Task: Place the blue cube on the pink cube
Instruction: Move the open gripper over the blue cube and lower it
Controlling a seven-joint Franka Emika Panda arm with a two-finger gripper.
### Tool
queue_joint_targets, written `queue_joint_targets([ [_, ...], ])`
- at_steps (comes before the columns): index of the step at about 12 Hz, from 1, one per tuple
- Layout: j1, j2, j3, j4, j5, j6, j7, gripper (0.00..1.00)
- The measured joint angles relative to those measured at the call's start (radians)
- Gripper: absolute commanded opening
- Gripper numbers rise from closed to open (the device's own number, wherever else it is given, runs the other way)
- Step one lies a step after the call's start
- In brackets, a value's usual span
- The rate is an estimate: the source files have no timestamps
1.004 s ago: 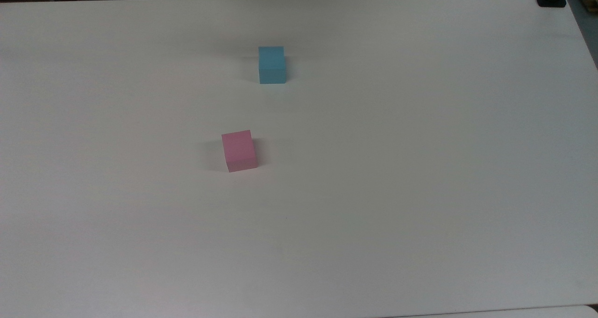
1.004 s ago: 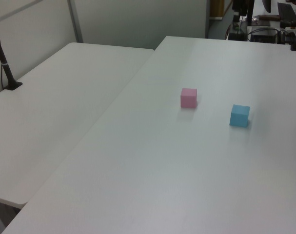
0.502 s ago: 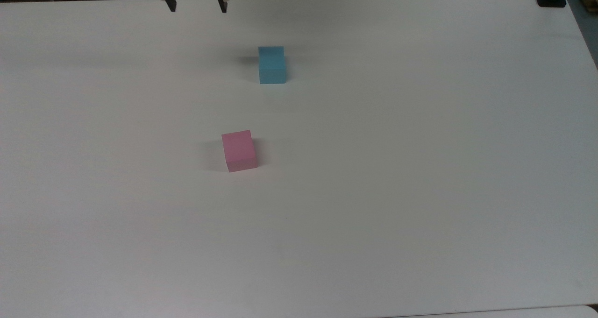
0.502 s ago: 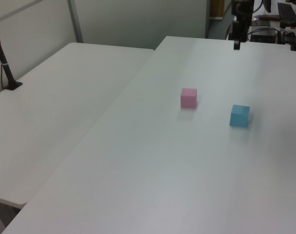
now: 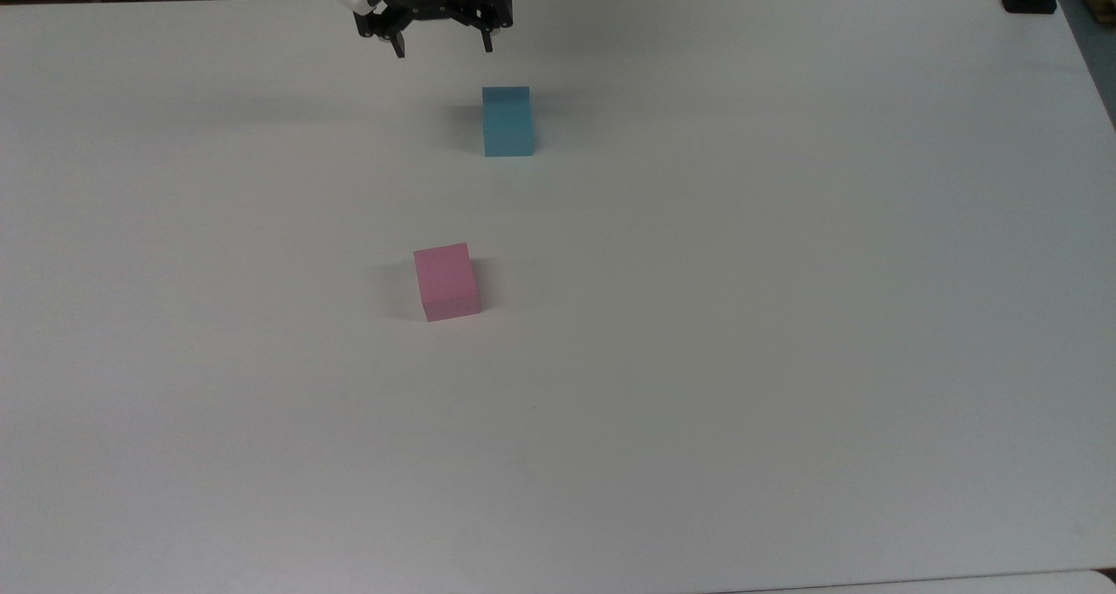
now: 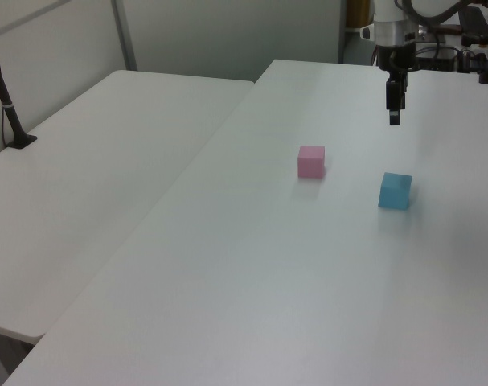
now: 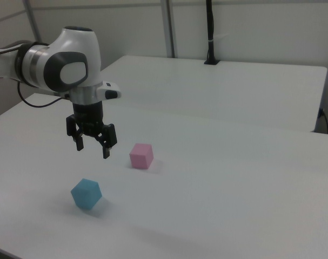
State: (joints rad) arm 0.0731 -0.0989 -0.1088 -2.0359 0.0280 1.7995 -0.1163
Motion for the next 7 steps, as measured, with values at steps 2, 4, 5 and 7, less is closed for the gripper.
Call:
queue_joint_targets([
  [2,0.006,-0.019,0.000,-0.015,0.000,0.001,0.000,1.00],
  [4,0.033,-0.037,0.001,-0.034,0.000,0.009,0.004,1.00],
  [5,0.054,-0.040,0.002,-0.059,0.000,0.040,0.006,1.00],
  [7,0.095,-0.040,0.003,-0.139,-0.012,0.137,0.044,1.00],
])
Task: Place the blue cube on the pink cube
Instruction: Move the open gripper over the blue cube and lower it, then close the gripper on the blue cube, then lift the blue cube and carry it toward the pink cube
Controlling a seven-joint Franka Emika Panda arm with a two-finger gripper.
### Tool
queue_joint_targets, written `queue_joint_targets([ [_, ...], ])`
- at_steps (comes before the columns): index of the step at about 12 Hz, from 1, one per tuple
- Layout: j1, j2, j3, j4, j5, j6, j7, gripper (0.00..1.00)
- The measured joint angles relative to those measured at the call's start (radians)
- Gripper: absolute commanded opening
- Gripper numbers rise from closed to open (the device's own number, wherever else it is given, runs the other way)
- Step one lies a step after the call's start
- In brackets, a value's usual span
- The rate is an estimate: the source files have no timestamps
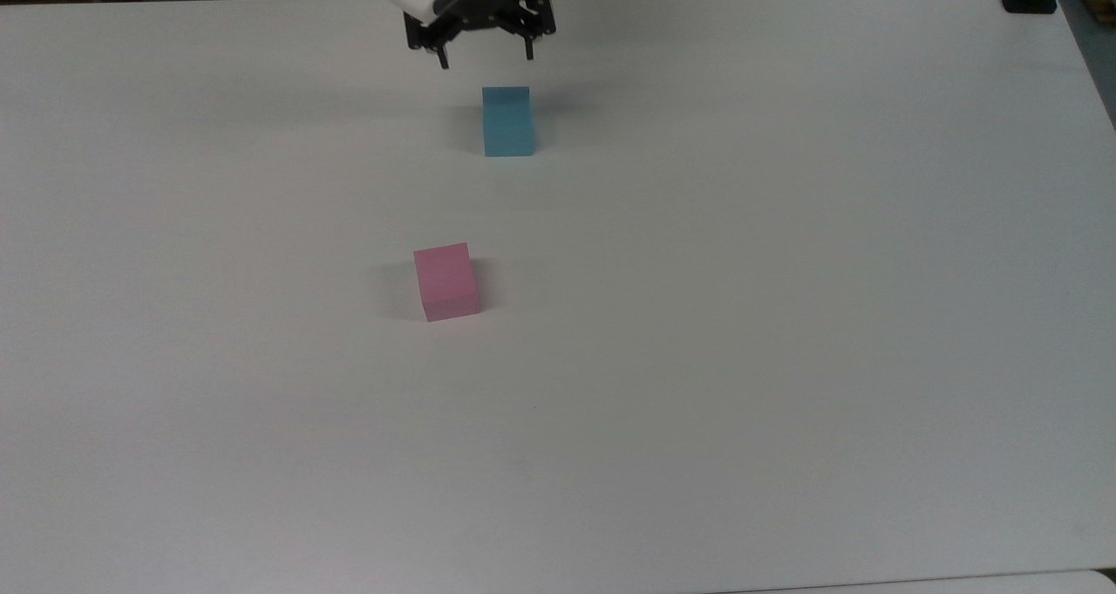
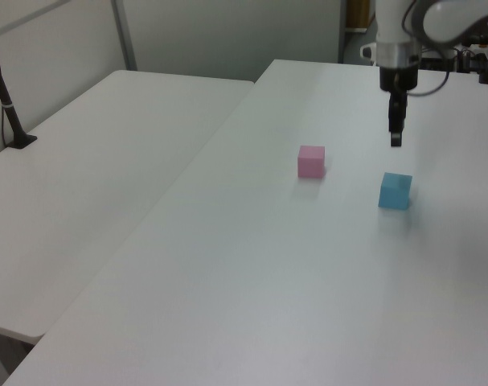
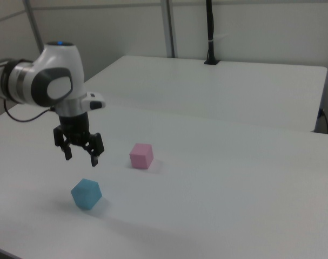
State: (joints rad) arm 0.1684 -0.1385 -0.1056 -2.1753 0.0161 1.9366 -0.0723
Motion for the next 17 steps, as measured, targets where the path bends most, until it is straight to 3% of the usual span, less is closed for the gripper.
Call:
queue_joint_targets([
  [4,0.034,0.010,0.003,-0.143,-0.030,0.216,0.070,1.00],
  [13,0.040,0.100,0.004,-0.152,-0.095,0.275,0.083,0.97],
  [14,0.052,0.105,0.004,-0.154,-0.108,0.276,0.097,0.85],
  [16,0.076,0.108,0.005,-0.160,-0.128,0.276,0.127,0.49],
  [17,0.082,0.109,0.006,-0.162,-0.129,0.276,0.133,0.39],
])
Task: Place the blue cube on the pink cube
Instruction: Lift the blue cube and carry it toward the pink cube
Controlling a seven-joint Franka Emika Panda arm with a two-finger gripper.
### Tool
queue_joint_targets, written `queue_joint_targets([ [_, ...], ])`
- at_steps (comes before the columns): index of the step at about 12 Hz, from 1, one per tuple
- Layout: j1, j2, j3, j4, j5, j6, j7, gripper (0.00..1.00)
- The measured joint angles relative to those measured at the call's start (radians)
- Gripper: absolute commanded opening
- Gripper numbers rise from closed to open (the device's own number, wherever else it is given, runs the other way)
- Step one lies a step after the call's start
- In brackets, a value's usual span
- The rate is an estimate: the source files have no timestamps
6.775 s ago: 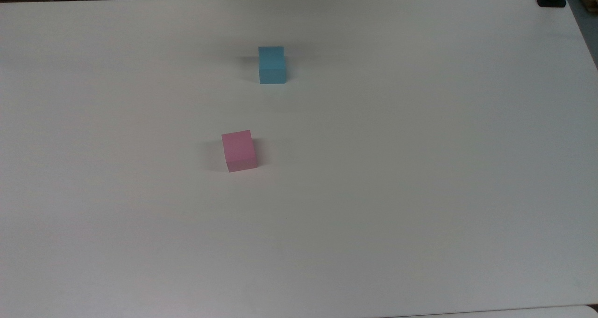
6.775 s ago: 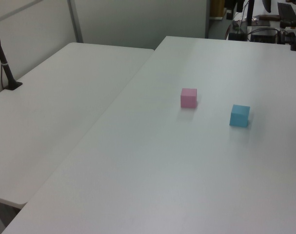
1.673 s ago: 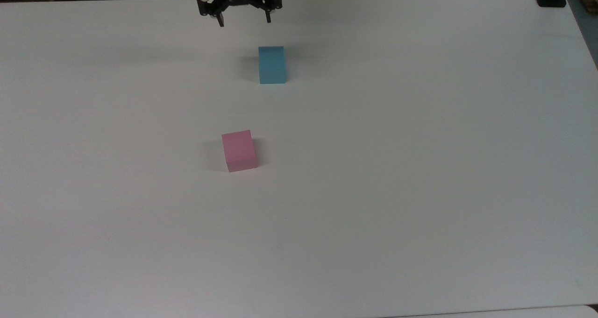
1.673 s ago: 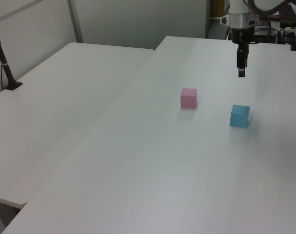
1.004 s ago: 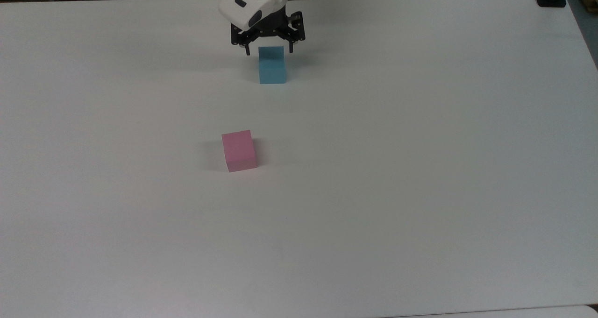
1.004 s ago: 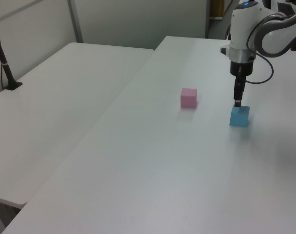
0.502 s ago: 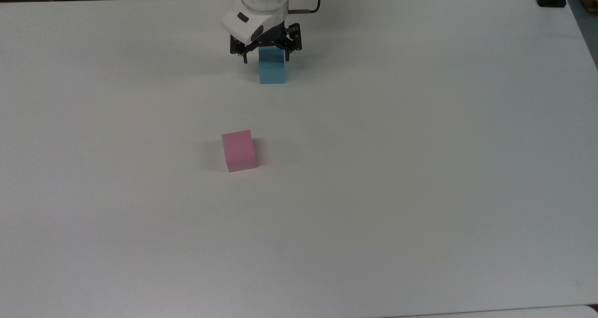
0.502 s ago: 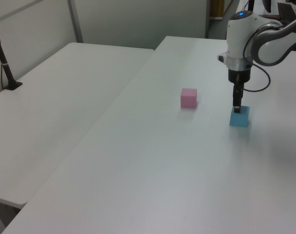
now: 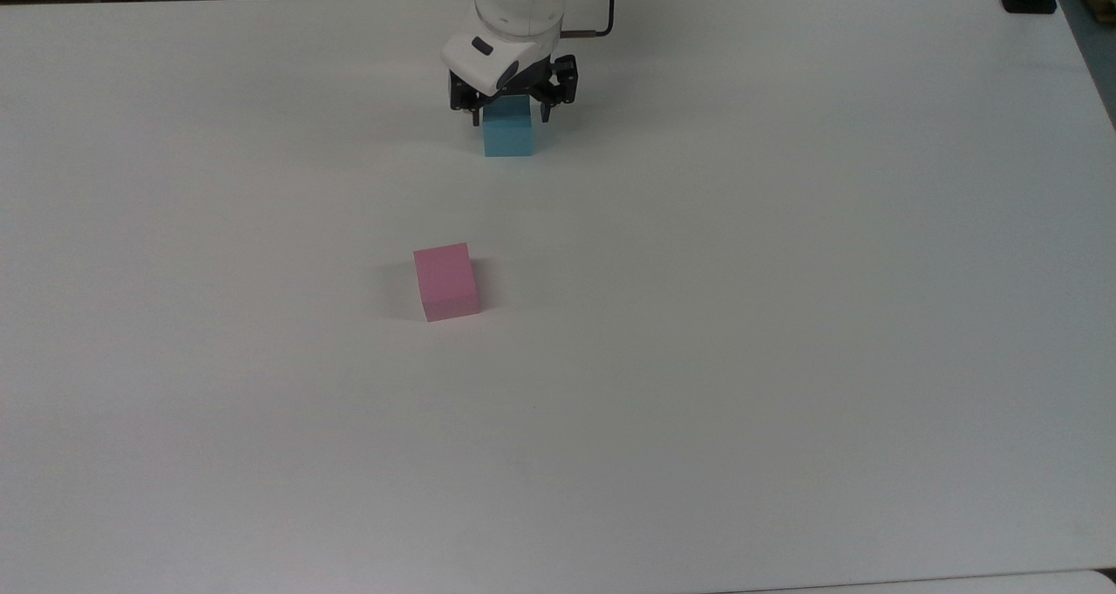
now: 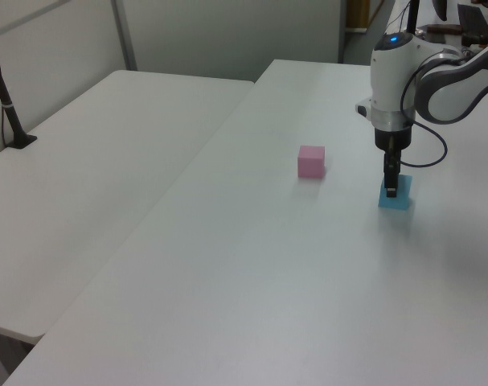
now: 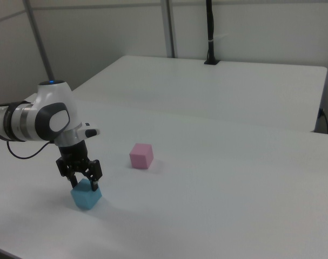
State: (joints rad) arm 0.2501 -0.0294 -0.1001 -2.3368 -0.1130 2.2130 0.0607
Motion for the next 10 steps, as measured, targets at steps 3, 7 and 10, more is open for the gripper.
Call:
queue_joint_targets([
  [3,0.003,-0.003,0.000,0.001,0.000,0.000,0.014,0.34],
  [7,-0.011,-0.009,-0.006,0.071,-0.003,-0.070,0.024,0.34],
  [10,-0.091,-0.019,-0.012,0.284,-0.004,-0.265,-0.040,0.34],
])
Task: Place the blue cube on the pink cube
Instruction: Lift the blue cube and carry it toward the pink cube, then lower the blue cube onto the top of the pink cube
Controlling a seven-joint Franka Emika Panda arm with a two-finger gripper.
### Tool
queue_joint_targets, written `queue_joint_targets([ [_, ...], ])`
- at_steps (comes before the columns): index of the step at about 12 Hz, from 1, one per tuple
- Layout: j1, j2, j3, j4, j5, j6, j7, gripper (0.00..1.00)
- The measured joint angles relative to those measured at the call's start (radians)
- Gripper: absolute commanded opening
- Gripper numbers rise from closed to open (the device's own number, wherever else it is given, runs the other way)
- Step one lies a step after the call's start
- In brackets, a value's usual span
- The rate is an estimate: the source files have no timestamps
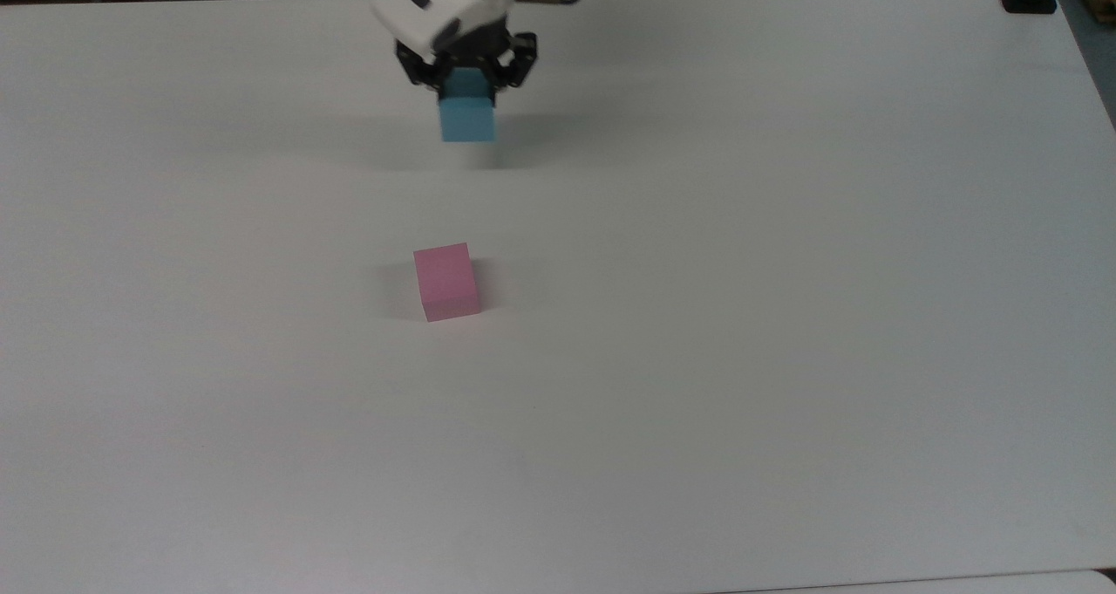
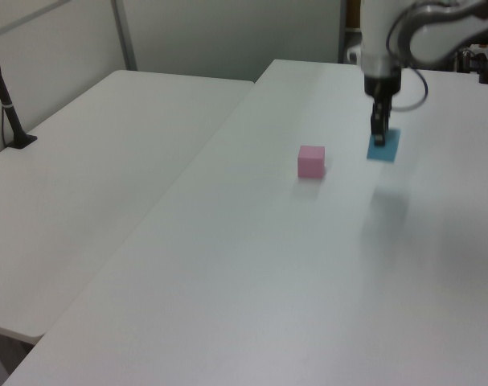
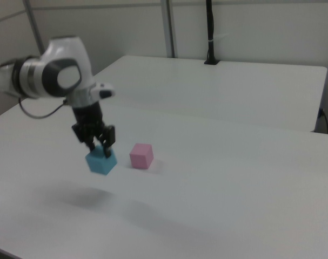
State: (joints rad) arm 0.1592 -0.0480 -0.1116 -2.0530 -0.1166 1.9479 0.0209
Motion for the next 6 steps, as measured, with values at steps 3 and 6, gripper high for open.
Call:
queue_joint_targets([
  [3,-0.072,0.018,-0.003,0.186,0.035,-0.091,-0.092,0.34],
  [6,-0.074,0.152,-0.002,0.345,0.040,-0.092,-0.094,0.33],
])
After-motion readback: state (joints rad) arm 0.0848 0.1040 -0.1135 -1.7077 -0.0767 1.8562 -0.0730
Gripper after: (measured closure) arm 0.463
